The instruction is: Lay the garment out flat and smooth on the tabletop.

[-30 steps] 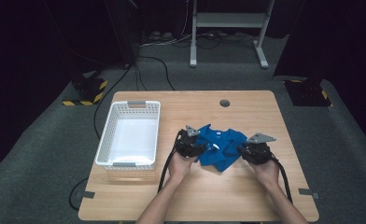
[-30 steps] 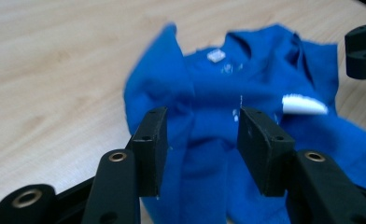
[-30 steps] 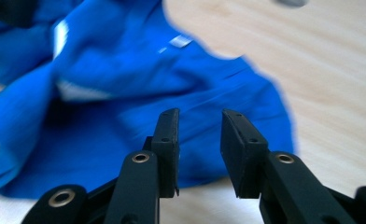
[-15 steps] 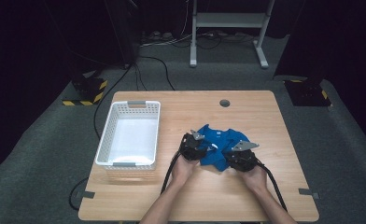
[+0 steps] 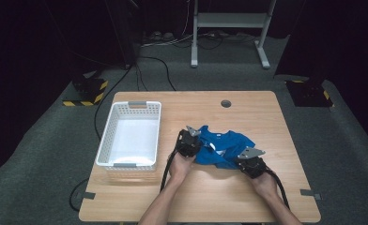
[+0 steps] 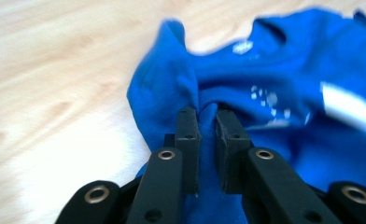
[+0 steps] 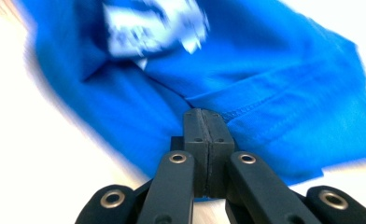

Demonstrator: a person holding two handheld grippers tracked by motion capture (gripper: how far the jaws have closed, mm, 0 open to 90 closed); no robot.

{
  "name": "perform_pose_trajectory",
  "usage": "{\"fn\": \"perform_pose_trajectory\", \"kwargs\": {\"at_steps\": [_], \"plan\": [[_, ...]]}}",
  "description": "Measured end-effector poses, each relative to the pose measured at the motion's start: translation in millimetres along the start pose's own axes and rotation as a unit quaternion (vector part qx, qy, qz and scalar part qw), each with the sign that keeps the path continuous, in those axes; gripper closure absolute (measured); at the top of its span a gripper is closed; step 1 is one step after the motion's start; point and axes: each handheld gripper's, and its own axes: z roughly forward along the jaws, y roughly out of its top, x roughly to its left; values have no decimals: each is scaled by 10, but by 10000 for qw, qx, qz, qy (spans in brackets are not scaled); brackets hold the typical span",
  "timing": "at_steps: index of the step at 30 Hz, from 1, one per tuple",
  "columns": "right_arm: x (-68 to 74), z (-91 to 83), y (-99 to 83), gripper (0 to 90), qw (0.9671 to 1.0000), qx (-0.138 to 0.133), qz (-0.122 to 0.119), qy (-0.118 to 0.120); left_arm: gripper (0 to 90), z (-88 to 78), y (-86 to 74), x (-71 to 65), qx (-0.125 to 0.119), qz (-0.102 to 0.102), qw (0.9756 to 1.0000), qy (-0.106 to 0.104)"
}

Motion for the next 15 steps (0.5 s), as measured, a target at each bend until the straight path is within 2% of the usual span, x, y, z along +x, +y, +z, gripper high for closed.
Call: {"fn": "perform_pose_trajectory", "kwargs": {"at_steps": [3, 5, 7, 10, 12, 13, 15], "plan": [[-80, -99, -97, 900, 10000, -17, 63, -51, 811, -45, 52, 61, -52, -94, 9999, 26], [-117, -144, -130, 900, 9999, -53, 119, -64, 803, -14, 56, 85, -9, -138, 9999, 64], [-135, -163, -129, 884, 9997, -113, 201, -20, 756, 39, 36, 89, 9, -217, 9998, 32], [-135, -184, -79, 783, 9990, -351, 282, -31, 647, 91, -19, 37, 108, -146, 9998, -53], [-138, -188, -22, 716, 9981, -488, 365, -11, 595, 84, -54, 1, 86, -84, 9998, -139], [-139, -187, 2, 691, 9978, -537, 384, -20, 590, 57, -77, -23, 47, -58, 9997, -230], [-148, -172, 87, 651, 9969, -645, 443, -37, 577, -20, -115, -72, -22, -3, 9997, -242]]}}
